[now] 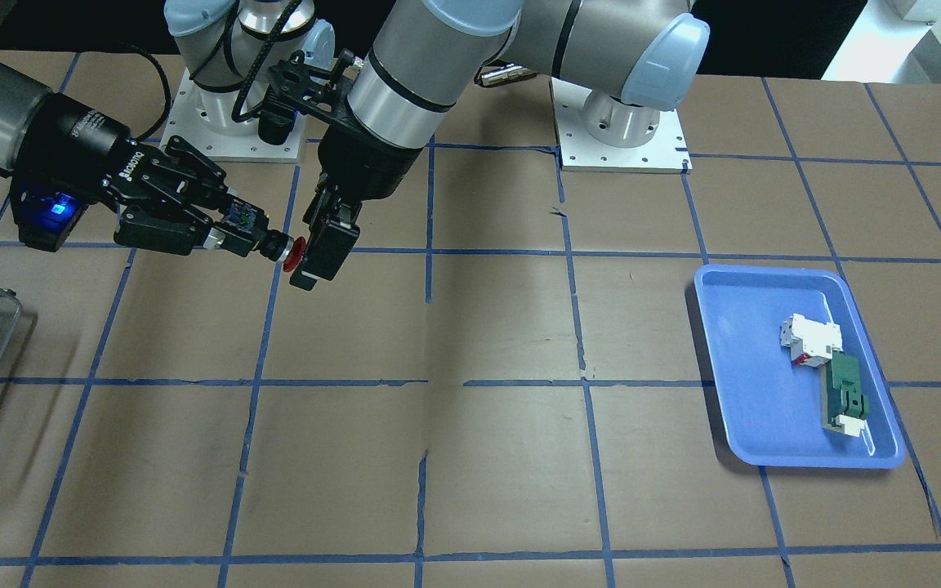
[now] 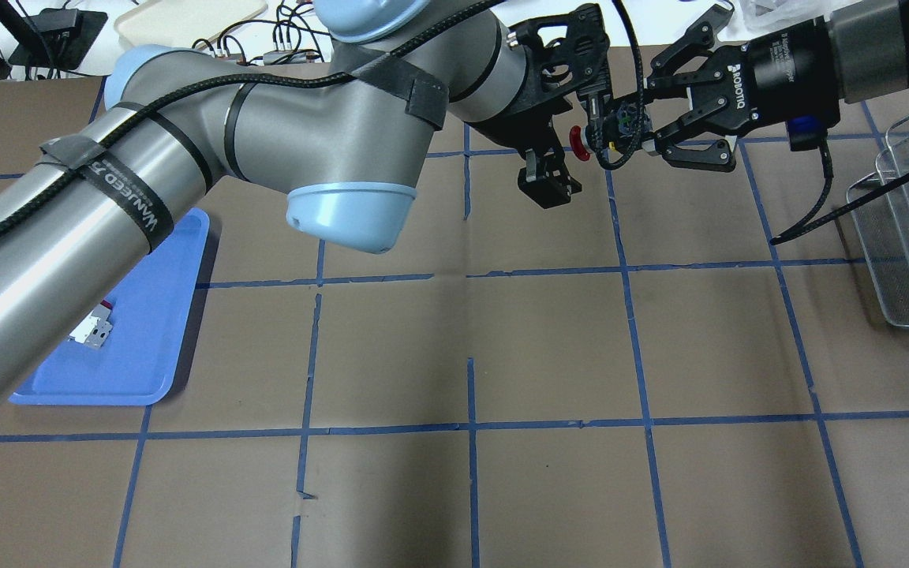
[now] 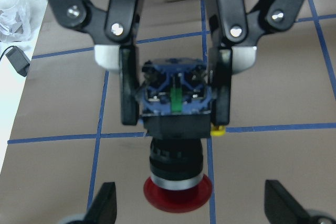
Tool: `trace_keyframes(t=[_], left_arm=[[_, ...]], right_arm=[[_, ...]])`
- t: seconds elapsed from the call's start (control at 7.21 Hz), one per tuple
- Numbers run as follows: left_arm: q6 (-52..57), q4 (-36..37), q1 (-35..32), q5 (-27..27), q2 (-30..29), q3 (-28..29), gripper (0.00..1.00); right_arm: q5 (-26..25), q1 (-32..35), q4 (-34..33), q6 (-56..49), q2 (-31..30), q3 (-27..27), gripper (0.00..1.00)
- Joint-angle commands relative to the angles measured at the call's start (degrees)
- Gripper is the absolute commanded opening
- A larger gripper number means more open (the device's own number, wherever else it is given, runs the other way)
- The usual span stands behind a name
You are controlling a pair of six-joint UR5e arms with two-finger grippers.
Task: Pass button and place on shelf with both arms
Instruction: 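Open the left gripper and pull it back while the right gripper carries the button away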
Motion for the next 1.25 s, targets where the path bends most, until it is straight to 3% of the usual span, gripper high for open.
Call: trace_keyframes(t=[0.0,0.14,0.28,0.55,0.69,1.11], left_arm=[[0.0,-6.8,2.4,3.8,1.5,0.7,1.00],[-0.2,-12.0,3.8,7.4,3.0,0.6,1.00],[-2.2,-16.5,5.2,14.4,5.1,0.6,1.00],[-2.5,-20.4,10.6,18.7,8.0,-1.1,1.00],[-3.3,-25.7,12.5,20.7,8.6,-1.0,1.00],[-28.7,-25.8,17.0,22.5,10.9,-1.2,1.00]], right_arm=[[-10.6,-0.2,-1.0,-7.3,-0.2,-1.3,0.00],[-15.1,-0.2,-0.5,-11.3,-0.2,-2.7,0.00],[-23.7,-0.2,0.2,-18.5,-0.2,-4.3,0.00],[-41.8,-0.4,2.2,-37.6,-0.1,-7.6,0.00],[-49.9,-1.8,2.0,-46.5,-0.1,-8.0,0.00],[-53.1,-15.8,-5.0,-71.6,0.9,-8.2,0.00]])
